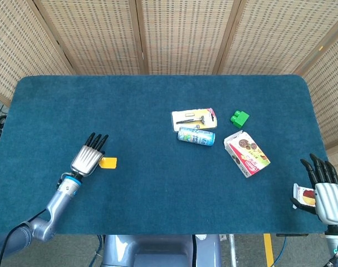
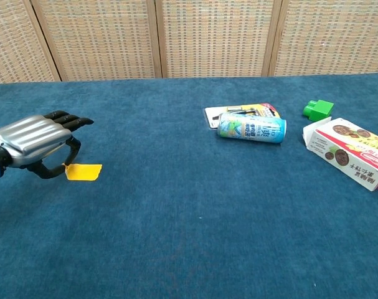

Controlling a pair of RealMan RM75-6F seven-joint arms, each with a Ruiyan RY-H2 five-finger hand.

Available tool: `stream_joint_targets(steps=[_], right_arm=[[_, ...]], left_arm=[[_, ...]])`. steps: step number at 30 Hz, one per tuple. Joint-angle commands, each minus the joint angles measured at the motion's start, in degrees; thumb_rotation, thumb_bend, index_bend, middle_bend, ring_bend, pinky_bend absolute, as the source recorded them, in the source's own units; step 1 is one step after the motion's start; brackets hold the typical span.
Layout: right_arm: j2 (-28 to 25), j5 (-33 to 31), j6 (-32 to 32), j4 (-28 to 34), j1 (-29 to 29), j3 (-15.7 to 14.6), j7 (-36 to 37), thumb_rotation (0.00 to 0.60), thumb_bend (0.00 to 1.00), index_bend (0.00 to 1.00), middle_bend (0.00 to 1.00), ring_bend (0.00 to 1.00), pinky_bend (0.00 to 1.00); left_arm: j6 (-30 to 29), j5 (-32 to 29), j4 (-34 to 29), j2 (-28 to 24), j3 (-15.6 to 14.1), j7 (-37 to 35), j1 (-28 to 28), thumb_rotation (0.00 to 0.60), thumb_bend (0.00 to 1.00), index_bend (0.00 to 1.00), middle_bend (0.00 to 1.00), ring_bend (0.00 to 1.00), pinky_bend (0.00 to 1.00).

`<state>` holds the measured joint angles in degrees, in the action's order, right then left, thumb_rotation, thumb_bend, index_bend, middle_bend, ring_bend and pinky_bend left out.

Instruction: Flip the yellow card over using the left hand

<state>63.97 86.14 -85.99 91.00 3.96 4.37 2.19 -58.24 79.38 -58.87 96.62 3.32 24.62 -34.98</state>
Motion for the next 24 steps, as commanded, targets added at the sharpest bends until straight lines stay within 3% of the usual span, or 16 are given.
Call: stream_joint_targets(steps=[1, 24], right_arm=[[-0.03, 0.03, -0.03, -0.01, -0.01, 0.00, 0.09, 0.600, 0.05, 0.08, 0.00, 0.00, 0.00], [-0.27, 0.01, -0.01, 0.00, -0.08, -0.02, 0.55, 0.600, 0.05, 0.08, 0.00, 0.00, 0.00]], left_arm=[[-0.34, 0.24, -0.66, -0.09, 0.13, 0.22, -0.15, 0.600, 0.47, 0.62, 0.00, 0.00, 0.00], [-3.19, 1.12, -9.75, -1.02, 2.45, 3.60, -2.15, 0.600, 0.48, 0.63, 0.00, 0.00, 0.00]])
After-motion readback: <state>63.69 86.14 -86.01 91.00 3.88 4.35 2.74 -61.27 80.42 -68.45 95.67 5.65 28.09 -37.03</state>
